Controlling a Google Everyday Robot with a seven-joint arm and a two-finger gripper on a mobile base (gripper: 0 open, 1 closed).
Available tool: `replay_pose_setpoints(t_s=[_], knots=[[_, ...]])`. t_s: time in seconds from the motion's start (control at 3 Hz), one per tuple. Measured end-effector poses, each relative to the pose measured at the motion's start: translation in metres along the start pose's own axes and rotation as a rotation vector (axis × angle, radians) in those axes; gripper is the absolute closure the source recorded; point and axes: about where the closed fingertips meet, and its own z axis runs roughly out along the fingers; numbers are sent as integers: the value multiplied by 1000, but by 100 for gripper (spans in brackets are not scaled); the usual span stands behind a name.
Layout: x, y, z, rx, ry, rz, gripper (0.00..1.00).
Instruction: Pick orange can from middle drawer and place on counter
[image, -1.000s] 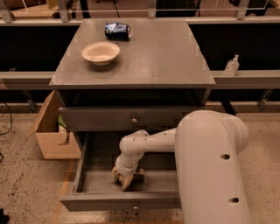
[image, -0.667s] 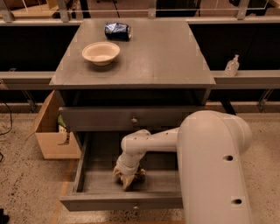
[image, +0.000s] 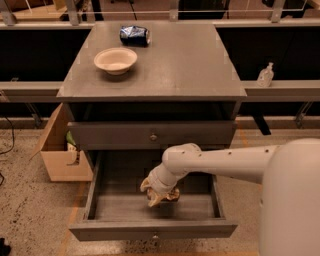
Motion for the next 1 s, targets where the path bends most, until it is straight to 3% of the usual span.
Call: replay_pose_setpoints(t_s=[0.33,0.67,1.0], knots=[[-8,0,-59,160,-49,54,100],[-38,-8,-100,309,-175,54,100],[-70,-12,-143,458,-303,3,100]])
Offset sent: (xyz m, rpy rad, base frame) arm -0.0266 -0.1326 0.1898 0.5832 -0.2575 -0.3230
